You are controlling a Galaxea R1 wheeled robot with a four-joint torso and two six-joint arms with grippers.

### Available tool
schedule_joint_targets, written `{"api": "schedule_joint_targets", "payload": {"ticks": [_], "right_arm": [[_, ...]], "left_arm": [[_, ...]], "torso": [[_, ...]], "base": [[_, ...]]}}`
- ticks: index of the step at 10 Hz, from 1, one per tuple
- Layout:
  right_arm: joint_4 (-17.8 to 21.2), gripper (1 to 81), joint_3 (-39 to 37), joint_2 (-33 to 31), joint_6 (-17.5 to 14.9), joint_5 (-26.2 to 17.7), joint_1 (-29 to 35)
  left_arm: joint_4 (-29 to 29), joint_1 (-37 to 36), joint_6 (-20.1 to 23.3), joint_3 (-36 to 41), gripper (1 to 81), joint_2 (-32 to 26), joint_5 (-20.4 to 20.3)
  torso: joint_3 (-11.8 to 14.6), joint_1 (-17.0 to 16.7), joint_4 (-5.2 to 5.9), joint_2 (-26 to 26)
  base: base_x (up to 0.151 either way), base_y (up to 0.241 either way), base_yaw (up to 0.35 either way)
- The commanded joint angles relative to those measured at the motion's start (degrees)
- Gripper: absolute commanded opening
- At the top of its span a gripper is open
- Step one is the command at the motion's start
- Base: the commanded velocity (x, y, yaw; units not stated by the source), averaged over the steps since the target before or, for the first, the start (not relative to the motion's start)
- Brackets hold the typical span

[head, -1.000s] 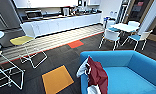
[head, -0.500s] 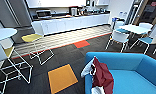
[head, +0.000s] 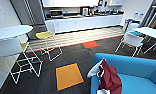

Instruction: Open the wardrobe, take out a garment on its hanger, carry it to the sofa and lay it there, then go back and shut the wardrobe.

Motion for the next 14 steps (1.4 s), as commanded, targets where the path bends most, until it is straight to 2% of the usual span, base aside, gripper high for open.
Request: {"api": "schedule_joint_targets", "payload": {"ticks": [1,14], "right_arm": [[0.20,81.1,0.22,0.47,-0.13,-3.56,0.57],[0.02,81.1,0.22,0.13,-0.13,-3.56,0.13]], "left_arm": [[0.78,-1.25,0.29,0.42,81.1,0.05,1.64],[1.57,-0.72,0.29,-0.02,81.1,0.67,1.72]], "torso": [[0.00,0.00,0.00,0.00],[0.00,0.00,0.00,0.00]], "base": [[0.000,0.000,0.230],[0.000,0.000,0.257]]}}
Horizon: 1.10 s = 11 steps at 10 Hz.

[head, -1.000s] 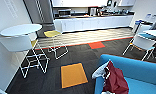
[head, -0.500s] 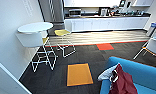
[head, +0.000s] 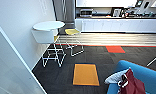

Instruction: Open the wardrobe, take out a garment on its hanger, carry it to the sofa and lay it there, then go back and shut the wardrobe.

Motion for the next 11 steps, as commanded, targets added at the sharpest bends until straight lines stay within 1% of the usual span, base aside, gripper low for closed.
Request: {"api": "schedule_joint_targets", "payload": {"ticks": [1,6,8,11], "right_arm": [[0.13,81.1,0.05,0.09,-0.11,-3.56,0.08],[0.40,81.1,0.05,-0.35,-0.11,-3.56,0.61],[0.31,81.1,0.05,-0.44,-0.11,-3.56,0.61],[0.31,81.1,0.05,-0.44,-0.11,-3.56,0.26]], "left_arm": [[0.94,-1.02,0.29,0.46,81.1,0.15,1.75],[1.47,-1.02,0.29,0.29,81.1,0.85,2.02],[1.56,-0.85,0.29,-1.29,81.1,1.63,1.93],[1.56,-0.50,0.29,-1.56,81.1,1.82,1.93]], "torso": [[0.00,0.00,0.00,0.00],[0.00,0.00,0.00,0.00],[0.00,0.00,0.00,0.00],[0.00,0.00,0.00,0.00]], "base": [[0.000,0.000,0.281],[0.000,0.000,0.283],[0.000,0.000,0.288],[0.000,0.000,0.289]]}}
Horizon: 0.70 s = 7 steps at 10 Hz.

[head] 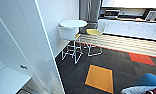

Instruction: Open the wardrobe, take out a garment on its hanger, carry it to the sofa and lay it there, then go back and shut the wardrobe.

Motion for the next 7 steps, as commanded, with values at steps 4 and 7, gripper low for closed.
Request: {"api": "schedule_joint_targets", "payload": {"ticks": [4,7], "right_arm": [[0.29,81.1,0.11,0.01,-0.13,-3.53,0.44],[0.29,81.1,0.11,-0.08,-0.13,-3.53,0.35]], "left_arm": [[0.99,-0.60,0.28,0.38,81.1,0.33,1.84],[0.99,-0.60,0.29,0.38,81.1,0.42,1.84]], "torso": [[0.00,0.00,0.00,0.00],[0.00,0.00,0.00,0.00]], "base": [[0.000,0.000,0.289],[0.000,0.000,0.289]]}}
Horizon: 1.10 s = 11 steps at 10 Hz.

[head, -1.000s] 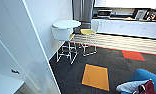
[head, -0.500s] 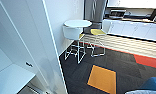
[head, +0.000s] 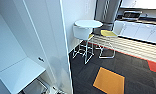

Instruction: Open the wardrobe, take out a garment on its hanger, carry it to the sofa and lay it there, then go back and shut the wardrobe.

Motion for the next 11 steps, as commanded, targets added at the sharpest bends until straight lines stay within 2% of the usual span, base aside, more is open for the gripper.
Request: {"api": "schedule_joint_targets", "payload": {"ticks": [1,11], "right_arm": [[0.29,81.1,0.11,-0.09,-0.11,-3.45,0.63],[0.37,81.1,0.11,-0.18,-0.11,-3.45,0.72]], "left_arm": [[0.82,-0.93,0.28,0.40,81.1,0.39,1.87],[0.82,-0.84,0.37,0.40,81.1,0.31,1.87]], "torso": [[0.00,0.00,0.00,0.00],[0.00,0.00,0.00,0.00]], "base": [[0.000,0.000,0.290],[0.000,0.000,0.289]]}}
